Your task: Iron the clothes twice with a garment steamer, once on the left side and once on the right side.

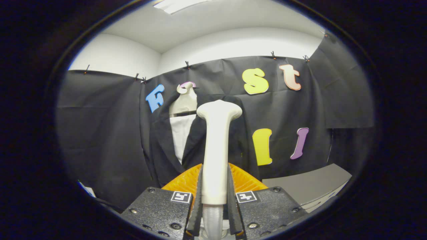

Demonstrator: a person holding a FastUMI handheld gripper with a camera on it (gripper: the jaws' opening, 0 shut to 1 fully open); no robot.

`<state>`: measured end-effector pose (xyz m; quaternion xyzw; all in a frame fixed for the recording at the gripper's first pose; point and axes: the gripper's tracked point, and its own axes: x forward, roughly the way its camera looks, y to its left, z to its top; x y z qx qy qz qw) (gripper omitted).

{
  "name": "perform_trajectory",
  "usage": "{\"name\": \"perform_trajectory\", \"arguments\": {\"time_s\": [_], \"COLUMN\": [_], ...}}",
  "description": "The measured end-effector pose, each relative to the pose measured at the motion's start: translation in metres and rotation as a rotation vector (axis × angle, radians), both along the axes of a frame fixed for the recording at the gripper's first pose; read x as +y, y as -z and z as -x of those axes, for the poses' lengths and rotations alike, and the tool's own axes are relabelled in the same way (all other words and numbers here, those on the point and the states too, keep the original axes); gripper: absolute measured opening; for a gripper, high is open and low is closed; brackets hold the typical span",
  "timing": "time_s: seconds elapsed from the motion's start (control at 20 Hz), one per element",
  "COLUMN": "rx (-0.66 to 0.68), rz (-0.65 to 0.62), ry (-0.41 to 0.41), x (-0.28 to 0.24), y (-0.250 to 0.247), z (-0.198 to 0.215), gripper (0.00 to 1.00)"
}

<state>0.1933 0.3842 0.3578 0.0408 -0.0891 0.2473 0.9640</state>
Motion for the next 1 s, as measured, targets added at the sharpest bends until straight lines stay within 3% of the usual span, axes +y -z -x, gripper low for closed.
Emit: {"name": "perform_trajectory", "arguments": {"time_s": [0.25,1.0], "rx": [0.012,0.136], "rz": [0.036,0.121], "ry": [0.0,0.022], "x": [0.02,0.011], "y": [0.013,0.086], "z": [-0.004,-0.013], "gripper": [0.36,0.36]}}
